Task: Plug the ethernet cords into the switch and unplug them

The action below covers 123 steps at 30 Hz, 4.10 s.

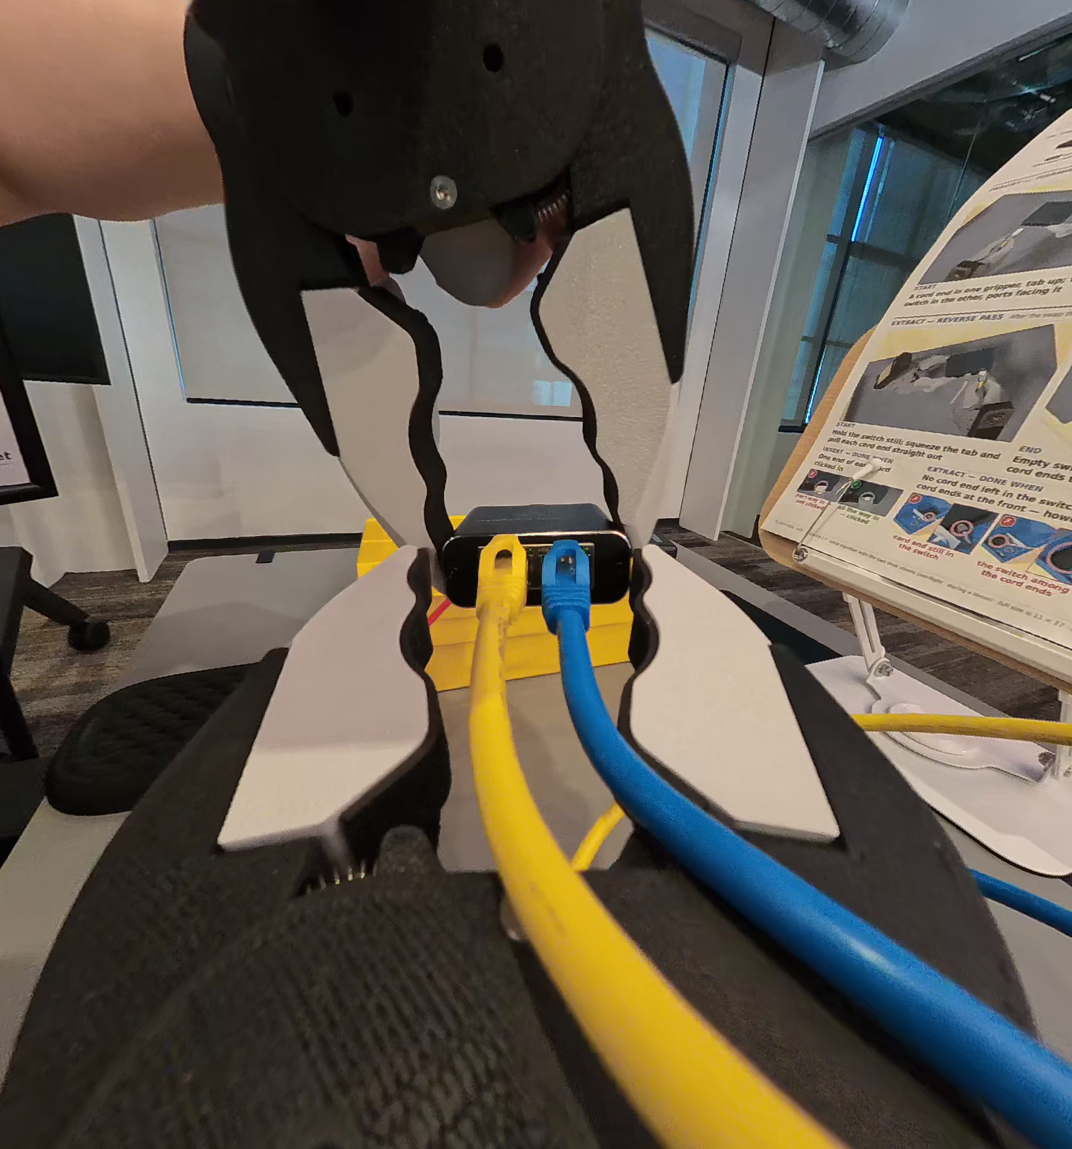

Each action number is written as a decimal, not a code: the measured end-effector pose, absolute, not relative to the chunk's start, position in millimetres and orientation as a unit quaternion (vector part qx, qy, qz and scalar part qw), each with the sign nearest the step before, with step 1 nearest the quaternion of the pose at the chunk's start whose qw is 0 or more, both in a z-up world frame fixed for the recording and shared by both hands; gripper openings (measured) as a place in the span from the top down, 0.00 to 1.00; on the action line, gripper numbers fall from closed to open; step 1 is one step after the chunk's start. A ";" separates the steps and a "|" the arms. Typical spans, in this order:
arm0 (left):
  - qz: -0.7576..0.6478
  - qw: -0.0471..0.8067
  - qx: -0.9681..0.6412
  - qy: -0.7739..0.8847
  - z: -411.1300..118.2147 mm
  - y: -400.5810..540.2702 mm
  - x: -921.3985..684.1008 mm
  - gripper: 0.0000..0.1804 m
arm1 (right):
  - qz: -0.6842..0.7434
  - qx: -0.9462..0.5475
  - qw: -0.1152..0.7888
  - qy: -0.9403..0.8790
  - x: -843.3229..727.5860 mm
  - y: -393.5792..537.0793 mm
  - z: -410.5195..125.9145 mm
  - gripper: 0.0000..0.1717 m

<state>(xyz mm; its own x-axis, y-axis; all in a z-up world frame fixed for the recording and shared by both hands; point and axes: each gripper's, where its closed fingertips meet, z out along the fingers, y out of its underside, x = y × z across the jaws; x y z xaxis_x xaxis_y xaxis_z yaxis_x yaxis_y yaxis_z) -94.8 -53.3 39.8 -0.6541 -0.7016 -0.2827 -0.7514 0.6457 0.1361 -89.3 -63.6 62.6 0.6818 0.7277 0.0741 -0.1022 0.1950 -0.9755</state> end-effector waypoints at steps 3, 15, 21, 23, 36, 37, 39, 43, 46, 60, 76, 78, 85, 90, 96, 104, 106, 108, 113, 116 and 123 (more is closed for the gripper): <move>0.136 0.100 -0.396 0.903 39.7 -52.7 -94.3 0.67 | 0.287 -0.566 0.722 -0.275 -89.2 -62.6 61.8 0.64; 0.140 0.087 -0.389 0.907 46.3 -62.7 -94.2 0.67 | 0.310 -0.552 0.721 -0.283 -87.8 -71.9 67.8 0.66; 0.146 0.104 -0.370 0.912 46.6 -63.1 -94.9 0.66 | 0.283 -0.542 0.736 -0.292 -89.0 -74.0 70.3 0.66; 0.150 0.107 -0.363 0.913 46.2 -62.8 -95.7 0.66 | 0.277 -0.541 0.738 -0.293 -89.2 -74.2 70.6 0.66; 0.151 0.130 -0.352 0.914 41.1 -59.6 -97.4 0.66 | 0.259 -0.549 0.734 -0.304 -91.0 -73.4 67.3 0.66; 0.151 0.130 -0.351 0.915 41.0 -59.8 -97.9 0.66 | 0.258 -0.547 0.735 -0.304 -91.1 -73.7 67.6 0.66; 0.165 0.128 -0.341 0.917 39.3 -56.6 -100.7 0.64 | 0.266 -0.539 0.739 -0.305 -91.3 -76.8 71.1 0.66; 0.179 0.137 -0.338 0.914 31.2 -49.1 -102.7 0.64 | 0.257 -0.549 0.733 -0.309 -90.1 -74.6 67.1 0.66; 0.157 0.156 -0.340 0.914 31.0 -49.2 -99.8 0.64 | 0.258 -0.548 0.734 -0.307 -87.9 -74.3 67.8 0.66; -0.219 0.386 -0.513 0.735 100.0 -41.9 -105.0 0.49 | 0.267 -0.543 0.746 -0.277 -77.2 -71.1 73.6 0.66; -0.099 0.693 -0.465 0.542 57.1 -17.0 -123.1 0.66 | 0.267 -0.576 0.747 -0.198 -68.9 -38.7 71.5 0.66; -0.059 0.684 -0.443 0.577 50.9 -16.8 -105.9 0.61 | 0.264 -0.589 0.739 -0.194 -72.9 -33.6 69.8 0.66; 0.023 0.700 -0.348 0.624 44.5 -9.9 -66.6 0.74 | 0.237 -0.621 0.724 -0.182 -78.9 -26.0 60.8 0.66; 0.075 0.708 -0.305 0.632 43.6 1.9 -51.2 0.85 | 0.231 -0.635 0.718 -0.168 -73.1 -21.9 55.2 0.66; 0.091 0.707 -0.296 0.636 41.1 4.8 -42.8 0.85 | 0.245 -0.640 0.711 -0.158 -67.0 -19.3 51.6 0.66; 0.082 0.706 -0.311 0.631 41.5 9.7 -49.7 0.85 | 0.245 -0.627 0.719 -0.172 -65.7 -24.4 55.4 0.64; 0.083 0.708 -0.314 0.627 42.8 11.8 -54.9 0.85 | 0.238 -0.631 0.716 -0.183 -64.8 -28.2 53.7 0.64; 0.086 0.706 -0.318 0.627 42.2 13.2 -59.0 0.85 | 0.232 -0.633 0.714 -0.189 -62.8 -31.8 51.4 0.65; 0.091 0.701 -0.322 0.630 37.7 15.2 -63.0 0.85 | 0.226 -0.630 0.715 -0.201 -57.7 -39.5 55.5 0.73; 0.084 0.700 -0.328 0.629 37.4 16.8 -63.9 0.85 | 0.232 -0.626 0.714 -0.212 -60.2 -42.4 56.5 0.74; 0.084 0.702 -0.325 0.628 37.8 15.3 -63.8 0.85 | 0.211 -0.618 0.724 -0.223 -60.3 -45.4 58.2 0.81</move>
<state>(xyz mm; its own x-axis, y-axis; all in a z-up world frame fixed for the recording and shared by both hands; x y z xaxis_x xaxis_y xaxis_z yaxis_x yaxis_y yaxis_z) -63.8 15.3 37.8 0.1974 -0.2902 -0.9364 -0.5264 0.7744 -0.3510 -60.3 -45.4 58.2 0.8116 0.5807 0.0633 -0.0292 0.1485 -0.9885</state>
